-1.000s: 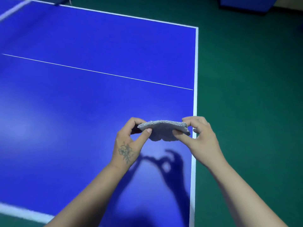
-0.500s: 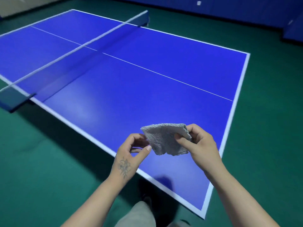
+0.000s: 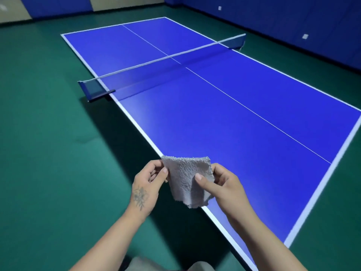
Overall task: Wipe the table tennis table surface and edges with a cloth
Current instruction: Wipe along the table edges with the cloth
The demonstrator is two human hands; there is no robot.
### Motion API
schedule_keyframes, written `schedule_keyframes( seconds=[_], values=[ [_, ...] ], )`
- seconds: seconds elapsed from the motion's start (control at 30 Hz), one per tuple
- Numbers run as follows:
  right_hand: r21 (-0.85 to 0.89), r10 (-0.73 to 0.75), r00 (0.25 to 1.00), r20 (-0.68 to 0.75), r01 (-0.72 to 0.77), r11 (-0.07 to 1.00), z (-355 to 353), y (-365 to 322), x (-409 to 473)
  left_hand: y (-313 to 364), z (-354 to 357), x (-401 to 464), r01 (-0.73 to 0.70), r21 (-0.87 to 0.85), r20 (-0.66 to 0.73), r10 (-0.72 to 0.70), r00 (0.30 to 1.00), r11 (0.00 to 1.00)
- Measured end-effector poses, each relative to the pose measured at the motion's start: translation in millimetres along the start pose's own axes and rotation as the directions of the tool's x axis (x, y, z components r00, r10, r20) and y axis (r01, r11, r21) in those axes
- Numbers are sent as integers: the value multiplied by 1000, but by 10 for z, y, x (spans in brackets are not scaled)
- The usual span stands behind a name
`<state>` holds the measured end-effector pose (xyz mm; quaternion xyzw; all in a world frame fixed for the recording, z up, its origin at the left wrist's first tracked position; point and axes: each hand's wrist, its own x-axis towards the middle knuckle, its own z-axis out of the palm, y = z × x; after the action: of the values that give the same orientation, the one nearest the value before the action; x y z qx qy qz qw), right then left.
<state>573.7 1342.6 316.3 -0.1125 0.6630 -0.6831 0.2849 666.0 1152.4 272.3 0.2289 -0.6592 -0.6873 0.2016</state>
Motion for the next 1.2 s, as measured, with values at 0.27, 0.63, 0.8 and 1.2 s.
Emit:
schedule_keyframes(
  seconds=[0.27,0.63,0.8,1.2],
  values=[
    [-23,22,971,239,-17,1000,1171,12,316,287,-1087,170,40,43,38,-41,998,998],
    [-76,-15,951,310,40,996,2753,22,939,266,-2551,843,24,38,88,-27,996,999],
    [-34,-12,966,259,22,999,3160,55,1245,304,-2950,1227,15,53,68,-19,997,998],
    [-168,7,999,31,-1,986,3409,108,2971,143,-3429,2868,-2,130,-43,7,999,992]
  ],
)
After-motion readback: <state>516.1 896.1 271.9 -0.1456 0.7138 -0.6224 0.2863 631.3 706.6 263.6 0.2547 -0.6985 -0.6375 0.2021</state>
